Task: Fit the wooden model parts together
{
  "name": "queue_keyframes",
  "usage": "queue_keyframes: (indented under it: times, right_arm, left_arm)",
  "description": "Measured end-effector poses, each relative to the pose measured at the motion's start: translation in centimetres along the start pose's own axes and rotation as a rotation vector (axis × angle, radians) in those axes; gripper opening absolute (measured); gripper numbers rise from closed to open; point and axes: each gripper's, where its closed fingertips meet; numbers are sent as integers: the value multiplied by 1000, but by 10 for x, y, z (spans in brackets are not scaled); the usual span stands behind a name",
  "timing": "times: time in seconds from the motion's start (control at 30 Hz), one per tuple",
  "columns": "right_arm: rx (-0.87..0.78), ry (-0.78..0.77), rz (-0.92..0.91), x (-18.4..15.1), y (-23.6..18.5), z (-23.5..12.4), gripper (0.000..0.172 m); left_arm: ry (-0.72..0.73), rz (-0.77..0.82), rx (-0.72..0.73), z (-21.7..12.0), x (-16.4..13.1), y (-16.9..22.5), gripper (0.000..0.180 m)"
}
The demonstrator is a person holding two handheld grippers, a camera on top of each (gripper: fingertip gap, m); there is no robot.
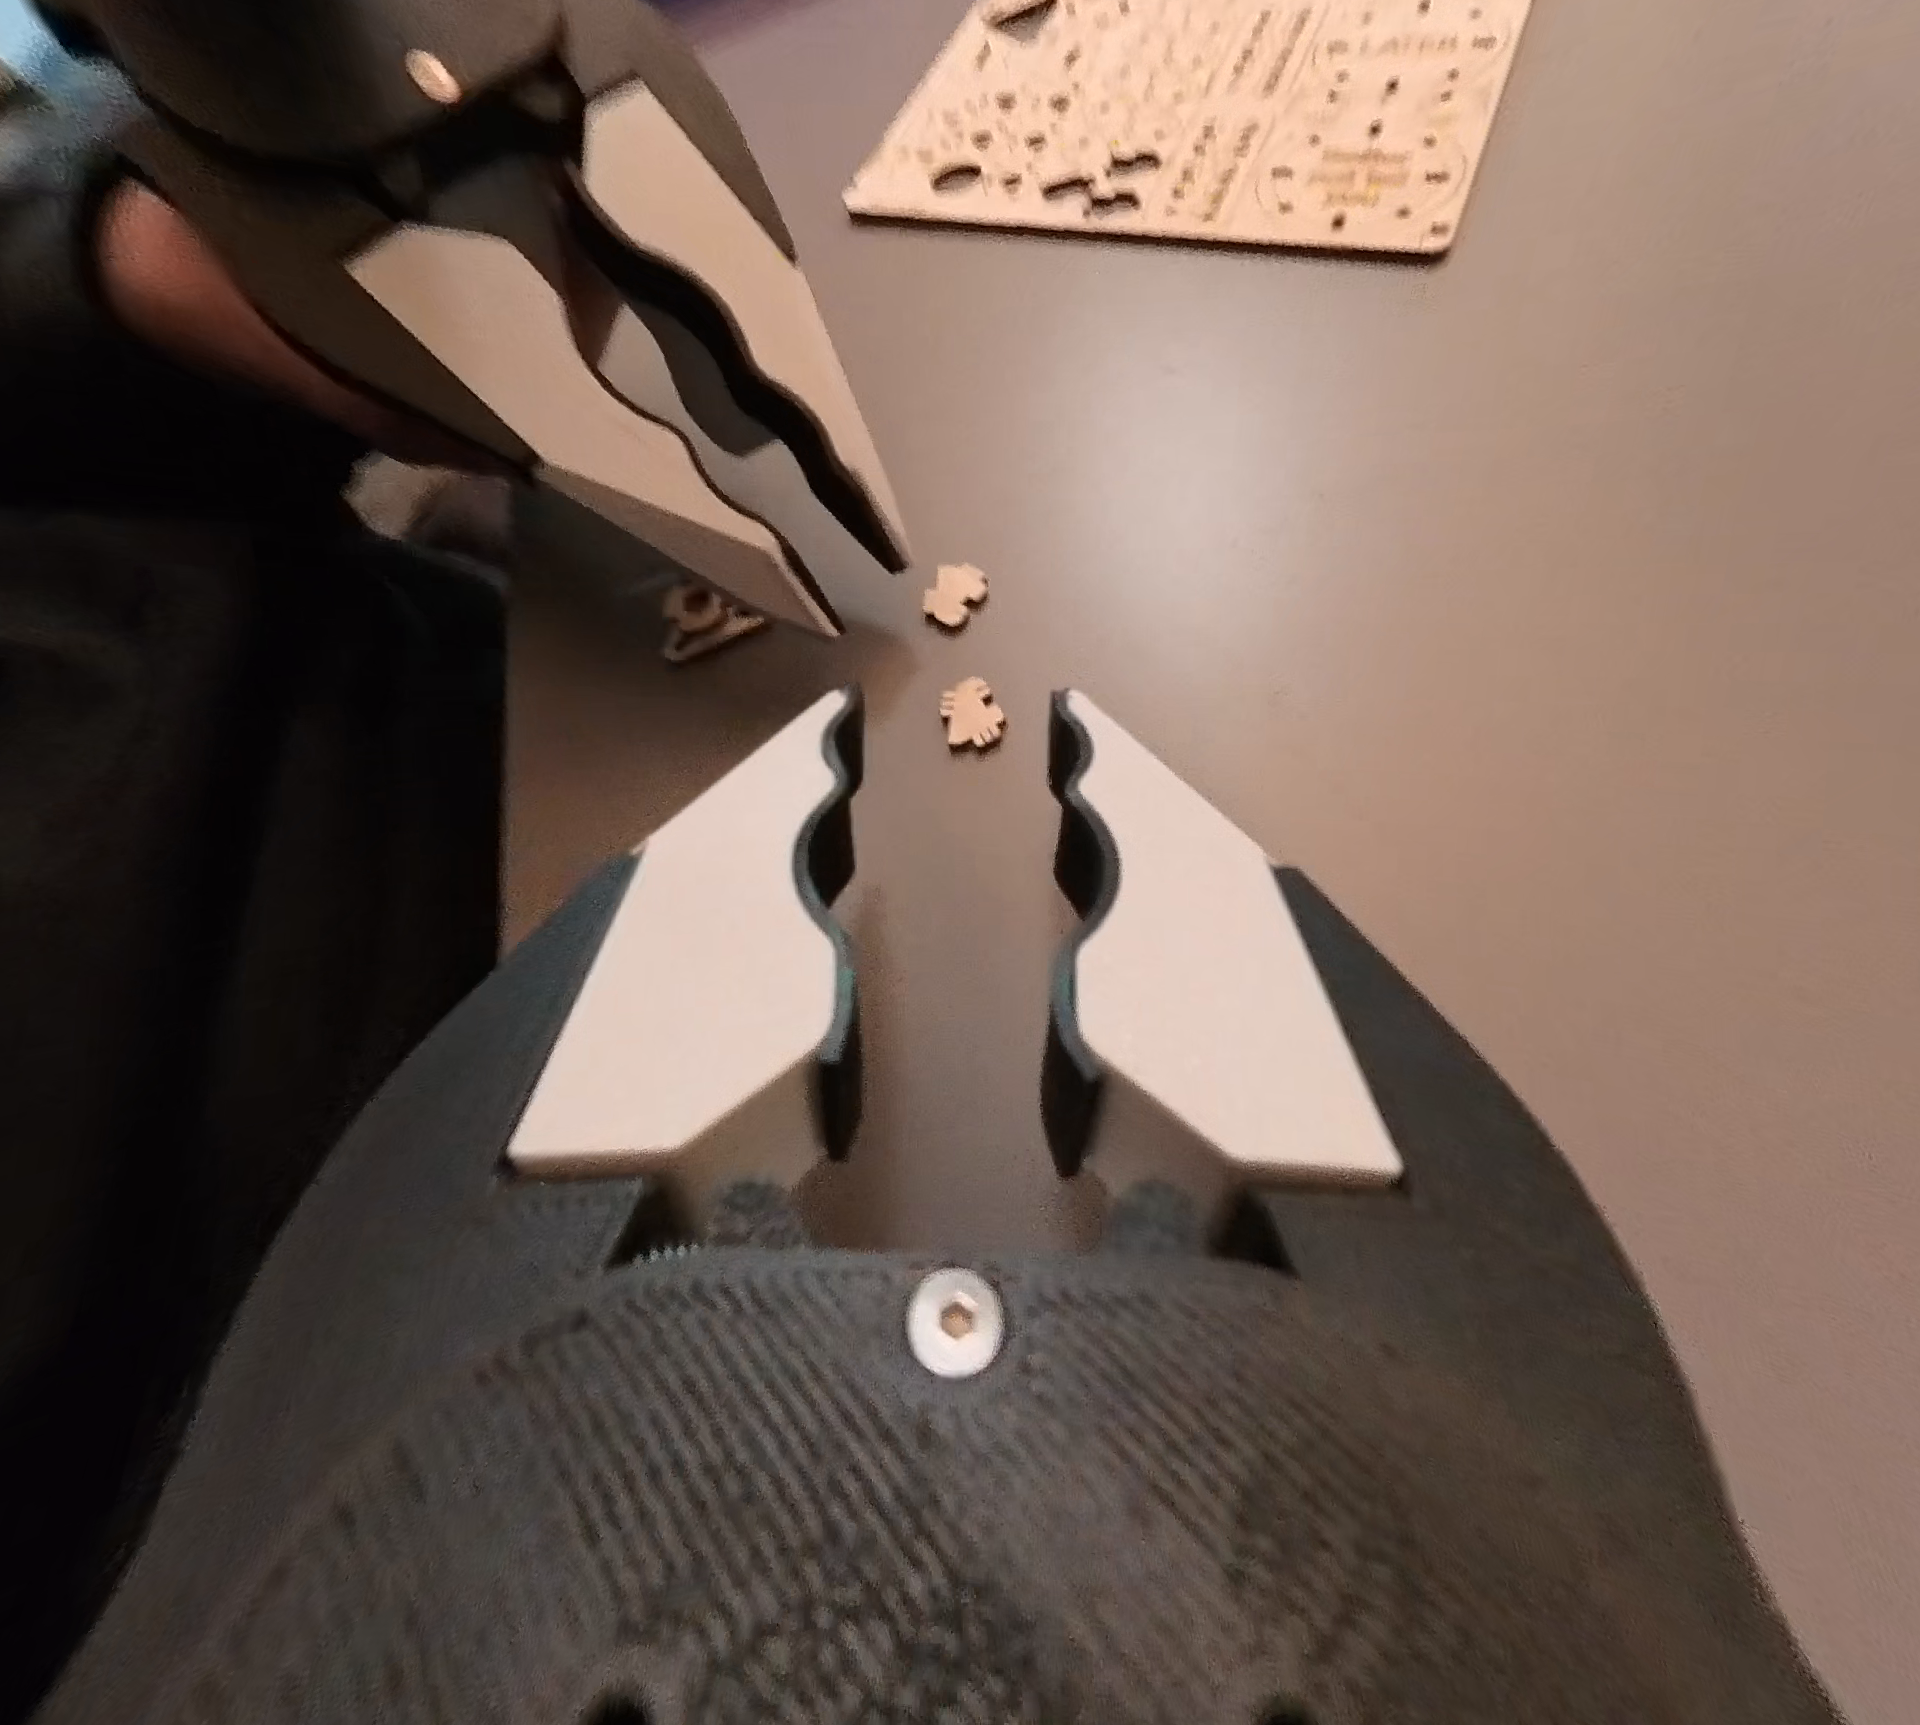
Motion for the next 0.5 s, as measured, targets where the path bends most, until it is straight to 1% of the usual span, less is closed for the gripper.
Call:
queue_keyframes:
  times: [0.1, 0.17, 0.2, 0.23, 0.33, 0.4, 0.47, 0.5]
  right_arm:
    - [-121, -126, -84, -16, 7, 15, 31]
    - [-159, -140, -153, -16, 5, 20, 26]
    - [-158, -138, -175, -15, 2, 21, 17]
    - [-160, -138, -185, -15, 1, 22, 12]
    - [-156, -137, -183, -15, 0, 22, 10]
    - [-140, -101, -181, -10, -3, 19, 10]
    - [-67, 19, -165, 6, -17, 11, 9]
    - [-5, 99, -142, 17, -26, 4, 9]
  left_arm:
    - [17, -6, -2, 0, 1, 0, 17]
    - [31, -9, -7, 0, 3, 2, 17]
    - [35, -9, -9, 0, 3, 3, 17]
    - [40, -8, -9, 0, 4, 3, 17]
    - [69, -5, -1, -4, 7, 3, 17]
    - [106, -2, -12, -7, 11, 4, 19]
    - [178, 13, -64, -13, 20, 11, 25]
    - [256, 42, -100, -20, 30, 17, 27]
Point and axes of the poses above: each gripper's, where its closed fingertips meet, z out along the fingers, x out of its top, y = z × x across the jaws, and after that the axes turned 3 degrees about -x, right-handed
